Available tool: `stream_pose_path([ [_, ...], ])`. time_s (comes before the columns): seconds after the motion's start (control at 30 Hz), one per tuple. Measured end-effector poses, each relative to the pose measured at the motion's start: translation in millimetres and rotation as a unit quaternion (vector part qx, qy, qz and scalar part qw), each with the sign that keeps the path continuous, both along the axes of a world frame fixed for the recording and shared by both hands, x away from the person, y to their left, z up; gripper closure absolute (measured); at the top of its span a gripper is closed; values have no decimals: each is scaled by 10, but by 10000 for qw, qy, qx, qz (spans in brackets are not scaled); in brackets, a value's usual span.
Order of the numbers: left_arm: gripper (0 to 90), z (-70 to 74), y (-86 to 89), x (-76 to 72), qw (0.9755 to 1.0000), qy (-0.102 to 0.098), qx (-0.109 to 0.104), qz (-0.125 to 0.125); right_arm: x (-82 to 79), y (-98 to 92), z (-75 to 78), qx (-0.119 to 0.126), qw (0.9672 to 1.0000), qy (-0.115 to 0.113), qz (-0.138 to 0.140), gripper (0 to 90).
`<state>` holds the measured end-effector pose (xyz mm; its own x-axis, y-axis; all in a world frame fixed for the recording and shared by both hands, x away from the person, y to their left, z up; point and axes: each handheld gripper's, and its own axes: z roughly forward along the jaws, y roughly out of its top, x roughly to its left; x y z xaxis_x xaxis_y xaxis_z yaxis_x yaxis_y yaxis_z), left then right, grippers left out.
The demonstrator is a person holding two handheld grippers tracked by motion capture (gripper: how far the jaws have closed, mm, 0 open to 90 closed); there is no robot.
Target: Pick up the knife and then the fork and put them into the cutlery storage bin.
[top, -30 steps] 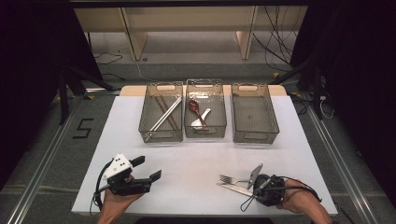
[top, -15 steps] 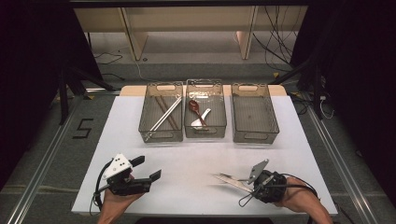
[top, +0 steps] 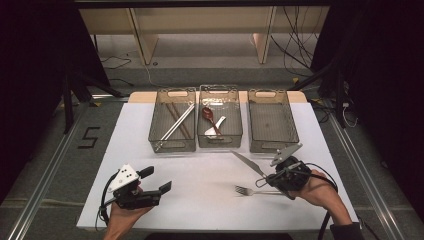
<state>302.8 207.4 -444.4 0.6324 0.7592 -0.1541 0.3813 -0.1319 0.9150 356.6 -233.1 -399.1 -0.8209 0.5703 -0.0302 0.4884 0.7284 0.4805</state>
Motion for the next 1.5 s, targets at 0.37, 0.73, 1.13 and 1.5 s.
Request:
stream_pose_path([
  [0.37, 161, 1, 3, 1, 10000, -8, -35, 16, 258, -10, 150, 322, 9986, -209, -354, 808],
  [0.73, 161, 4, 7, 0, 10000, -25, -33, 26, 485, 2, 267, 472, 9961, -334, -669, 808],
  [1.13, 161, 4, 10, 0, 10000, -34, -42, 30, 753, 48, 432, 583, 9928, -457, -941, 808],
  [1.5, 161, 5, 14, -2, 10000, -33, -49, 30, 931, 80, 478, 598, 9911, -473, -1094, 808],
])
